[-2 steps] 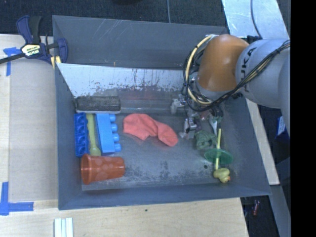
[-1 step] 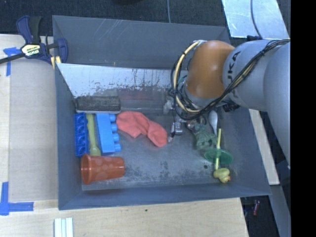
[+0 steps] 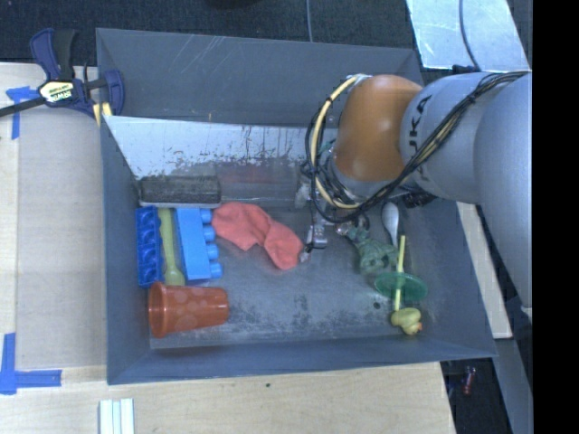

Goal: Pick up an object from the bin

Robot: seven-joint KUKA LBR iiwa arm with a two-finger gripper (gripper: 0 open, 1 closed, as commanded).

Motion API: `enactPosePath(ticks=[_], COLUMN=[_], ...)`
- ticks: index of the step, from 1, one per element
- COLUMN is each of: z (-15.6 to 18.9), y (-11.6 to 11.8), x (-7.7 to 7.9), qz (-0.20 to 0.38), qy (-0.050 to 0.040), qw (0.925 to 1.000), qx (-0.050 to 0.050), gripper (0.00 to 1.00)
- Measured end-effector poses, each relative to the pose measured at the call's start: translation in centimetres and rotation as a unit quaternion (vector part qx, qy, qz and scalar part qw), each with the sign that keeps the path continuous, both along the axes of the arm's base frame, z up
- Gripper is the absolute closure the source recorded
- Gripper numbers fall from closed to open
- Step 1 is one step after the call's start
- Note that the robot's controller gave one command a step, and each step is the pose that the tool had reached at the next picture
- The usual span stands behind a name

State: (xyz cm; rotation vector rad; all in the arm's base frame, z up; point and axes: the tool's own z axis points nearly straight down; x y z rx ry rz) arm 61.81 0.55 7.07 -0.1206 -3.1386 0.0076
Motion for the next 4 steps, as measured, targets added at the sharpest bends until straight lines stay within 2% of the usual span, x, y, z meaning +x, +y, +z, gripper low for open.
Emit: enactPosePath(ticks=[1, 2, 4], z=[0.1, 0.1, 14.3], y=[4.4, 4.4, 4.2], x=[-0.4, -0.4, -1.7], qz=[0.043, 0.044, 0.045], qy=[0.0, 0.0, 0.0019], qw=[0.9991, 0.9991, 0.999], qx=[0.001, 0.001, 0.001], gripper=[1.0, 1.0, 1.0])
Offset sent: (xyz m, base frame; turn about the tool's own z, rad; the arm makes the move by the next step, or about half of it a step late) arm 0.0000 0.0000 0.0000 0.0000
